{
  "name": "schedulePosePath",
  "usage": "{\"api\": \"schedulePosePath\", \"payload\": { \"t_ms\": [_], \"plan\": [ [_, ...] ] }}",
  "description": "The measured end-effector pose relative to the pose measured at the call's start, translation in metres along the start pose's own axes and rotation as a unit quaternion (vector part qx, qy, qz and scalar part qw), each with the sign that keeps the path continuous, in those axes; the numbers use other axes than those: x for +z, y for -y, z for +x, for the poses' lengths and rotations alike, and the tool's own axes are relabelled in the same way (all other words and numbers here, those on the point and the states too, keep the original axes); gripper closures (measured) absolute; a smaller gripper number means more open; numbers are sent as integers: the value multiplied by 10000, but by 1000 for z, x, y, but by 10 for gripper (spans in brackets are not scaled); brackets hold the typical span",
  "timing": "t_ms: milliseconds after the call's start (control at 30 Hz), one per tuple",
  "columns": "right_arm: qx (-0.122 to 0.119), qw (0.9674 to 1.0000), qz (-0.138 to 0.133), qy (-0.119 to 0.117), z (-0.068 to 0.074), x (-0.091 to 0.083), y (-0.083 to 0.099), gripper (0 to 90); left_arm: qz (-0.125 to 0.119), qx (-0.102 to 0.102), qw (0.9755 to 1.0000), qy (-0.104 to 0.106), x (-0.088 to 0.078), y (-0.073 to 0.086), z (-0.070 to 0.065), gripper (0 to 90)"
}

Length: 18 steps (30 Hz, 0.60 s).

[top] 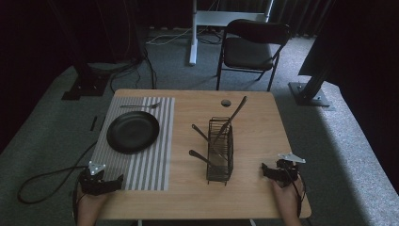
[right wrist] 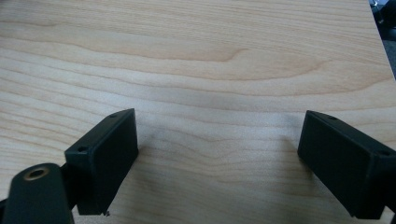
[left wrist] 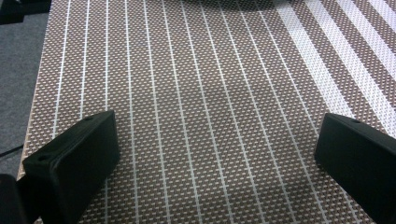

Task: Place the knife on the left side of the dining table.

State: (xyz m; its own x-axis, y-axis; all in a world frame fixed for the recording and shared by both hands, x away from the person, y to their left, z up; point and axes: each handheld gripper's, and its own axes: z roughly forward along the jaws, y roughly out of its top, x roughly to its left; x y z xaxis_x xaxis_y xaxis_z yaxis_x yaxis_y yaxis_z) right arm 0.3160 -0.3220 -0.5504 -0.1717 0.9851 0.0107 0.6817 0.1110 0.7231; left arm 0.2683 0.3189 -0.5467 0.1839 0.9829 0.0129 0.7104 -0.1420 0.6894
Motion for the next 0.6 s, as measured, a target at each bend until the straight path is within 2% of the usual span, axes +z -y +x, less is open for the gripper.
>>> {"api": "schedulePosePath", "payload": {
  "t_ms": [600],
  "plan": [
    [-18, 10000, 0, -24, -1, 0, 0, 118, -19, 26, 10000, 35, -1, 1, 1, 3]
  ]
}}
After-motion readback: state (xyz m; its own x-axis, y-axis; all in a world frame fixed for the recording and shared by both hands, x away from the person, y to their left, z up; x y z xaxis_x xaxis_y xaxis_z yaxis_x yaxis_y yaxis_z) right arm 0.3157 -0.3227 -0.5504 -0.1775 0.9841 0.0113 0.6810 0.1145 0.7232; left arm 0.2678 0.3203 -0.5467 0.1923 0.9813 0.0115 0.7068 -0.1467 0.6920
